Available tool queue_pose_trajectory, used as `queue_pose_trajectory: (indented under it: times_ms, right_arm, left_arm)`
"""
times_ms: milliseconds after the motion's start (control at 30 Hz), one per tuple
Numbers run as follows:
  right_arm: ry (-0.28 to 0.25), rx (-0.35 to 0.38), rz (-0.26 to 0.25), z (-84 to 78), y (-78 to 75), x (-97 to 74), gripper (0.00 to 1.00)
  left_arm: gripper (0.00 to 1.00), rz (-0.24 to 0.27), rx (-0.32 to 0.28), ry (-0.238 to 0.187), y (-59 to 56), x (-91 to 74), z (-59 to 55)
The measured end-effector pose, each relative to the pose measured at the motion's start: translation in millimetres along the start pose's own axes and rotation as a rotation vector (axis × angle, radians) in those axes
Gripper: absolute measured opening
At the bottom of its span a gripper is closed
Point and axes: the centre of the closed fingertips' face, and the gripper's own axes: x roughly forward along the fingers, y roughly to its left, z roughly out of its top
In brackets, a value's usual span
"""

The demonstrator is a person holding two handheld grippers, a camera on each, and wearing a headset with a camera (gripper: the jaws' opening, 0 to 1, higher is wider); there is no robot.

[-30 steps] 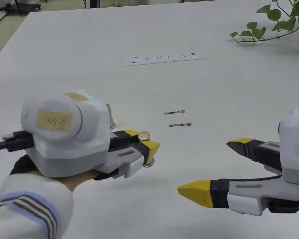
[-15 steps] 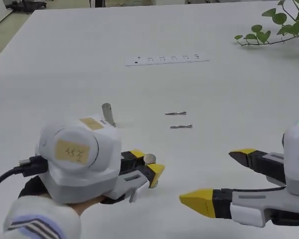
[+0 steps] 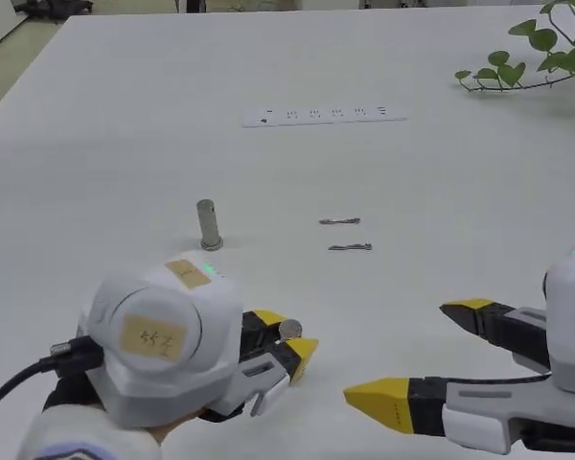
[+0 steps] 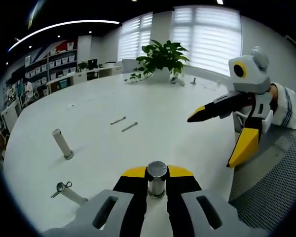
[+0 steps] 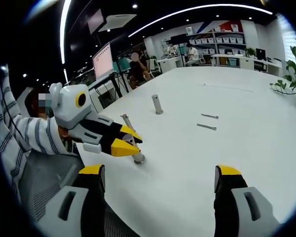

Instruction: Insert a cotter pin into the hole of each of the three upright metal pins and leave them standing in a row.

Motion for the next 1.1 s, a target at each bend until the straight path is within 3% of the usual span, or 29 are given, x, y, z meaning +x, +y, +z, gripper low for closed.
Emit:
queue_pose_trajectory:
  times_ms: [233, 667, 1100]
  right_arm:
    - [0.005, 0.001, 0.0, -1.7, -1.9, 0.8, 0.9]
    - [0.016, -0.004, 0.003, -5.0, -0.7, 3.2, 0.9]
    - [0.014, -0.007, 0.004, -4.9, 1.4, 2.4, 0.9]
  left_arm:
    - [0.1, 0.008, 0.01, 0.003, -3.2, 5.4, -4.4]
    - [0.1, 0.032, 0.041, -0.028, -2.3, 6.0, -2.7]
    - [0.11, 0.046, 0.068, -0.012, -1.3, 6.6, -4.8]
